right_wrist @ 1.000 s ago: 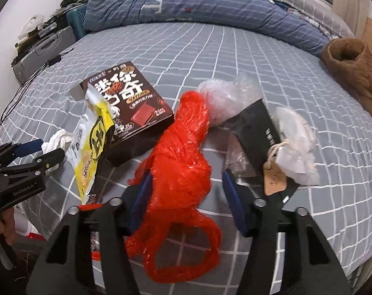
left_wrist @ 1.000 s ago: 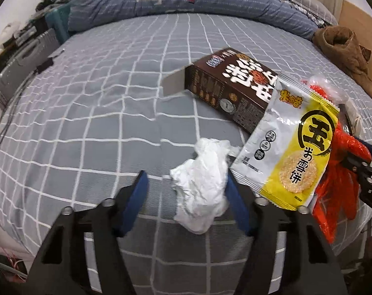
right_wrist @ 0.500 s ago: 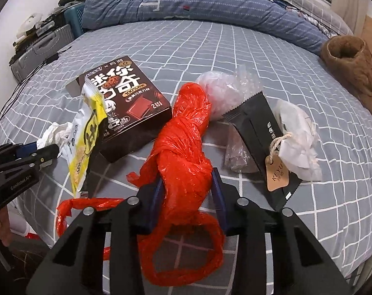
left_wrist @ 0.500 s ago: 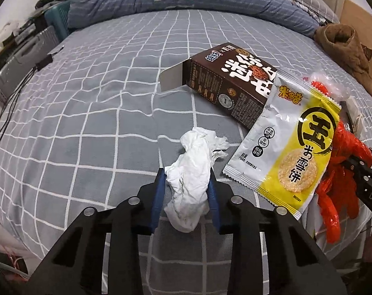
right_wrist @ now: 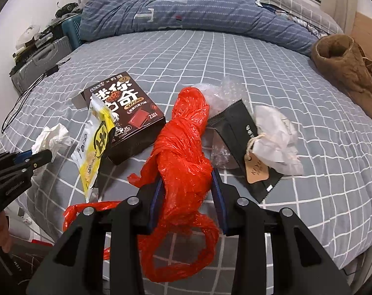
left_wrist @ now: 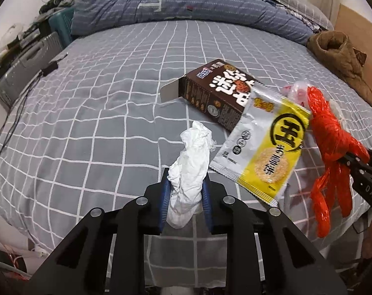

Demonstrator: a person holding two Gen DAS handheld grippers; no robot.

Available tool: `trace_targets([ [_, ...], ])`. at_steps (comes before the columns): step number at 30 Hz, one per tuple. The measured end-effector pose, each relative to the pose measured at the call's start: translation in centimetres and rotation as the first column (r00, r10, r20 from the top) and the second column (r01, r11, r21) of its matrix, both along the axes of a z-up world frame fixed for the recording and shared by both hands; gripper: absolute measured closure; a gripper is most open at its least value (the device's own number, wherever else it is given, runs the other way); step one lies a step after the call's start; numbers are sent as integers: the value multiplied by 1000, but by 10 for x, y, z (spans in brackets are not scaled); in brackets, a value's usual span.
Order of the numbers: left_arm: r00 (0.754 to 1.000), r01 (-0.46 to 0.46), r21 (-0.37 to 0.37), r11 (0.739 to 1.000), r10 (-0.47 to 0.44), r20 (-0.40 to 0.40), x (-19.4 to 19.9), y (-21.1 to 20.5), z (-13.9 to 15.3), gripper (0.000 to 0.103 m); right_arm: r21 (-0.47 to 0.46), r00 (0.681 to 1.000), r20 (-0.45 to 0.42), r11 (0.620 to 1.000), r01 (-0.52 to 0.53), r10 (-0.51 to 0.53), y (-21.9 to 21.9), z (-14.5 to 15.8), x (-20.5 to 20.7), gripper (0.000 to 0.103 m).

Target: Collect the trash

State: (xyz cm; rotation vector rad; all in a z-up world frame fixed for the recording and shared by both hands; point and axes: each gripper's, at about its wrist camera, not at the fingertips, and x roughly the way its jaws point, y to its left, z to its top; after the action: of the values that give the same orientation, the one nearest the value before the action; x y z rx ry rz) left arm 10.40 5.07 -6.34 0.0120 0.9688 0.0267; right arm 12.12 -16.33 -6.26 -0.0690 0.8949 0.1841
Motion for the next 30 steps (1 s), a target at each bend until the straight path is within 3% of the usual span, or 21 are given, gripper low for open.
trace_targets([
  [18,999,18,-15,1000,-17,44,-44,-15,37,80,27,998,55,999,34,-35,-14,36,-39,68],
  [30,999,25,-35,999,-23,44,-75,-28,45,80,20,995,78,998,53,-54,-19,53,-73,68],
])
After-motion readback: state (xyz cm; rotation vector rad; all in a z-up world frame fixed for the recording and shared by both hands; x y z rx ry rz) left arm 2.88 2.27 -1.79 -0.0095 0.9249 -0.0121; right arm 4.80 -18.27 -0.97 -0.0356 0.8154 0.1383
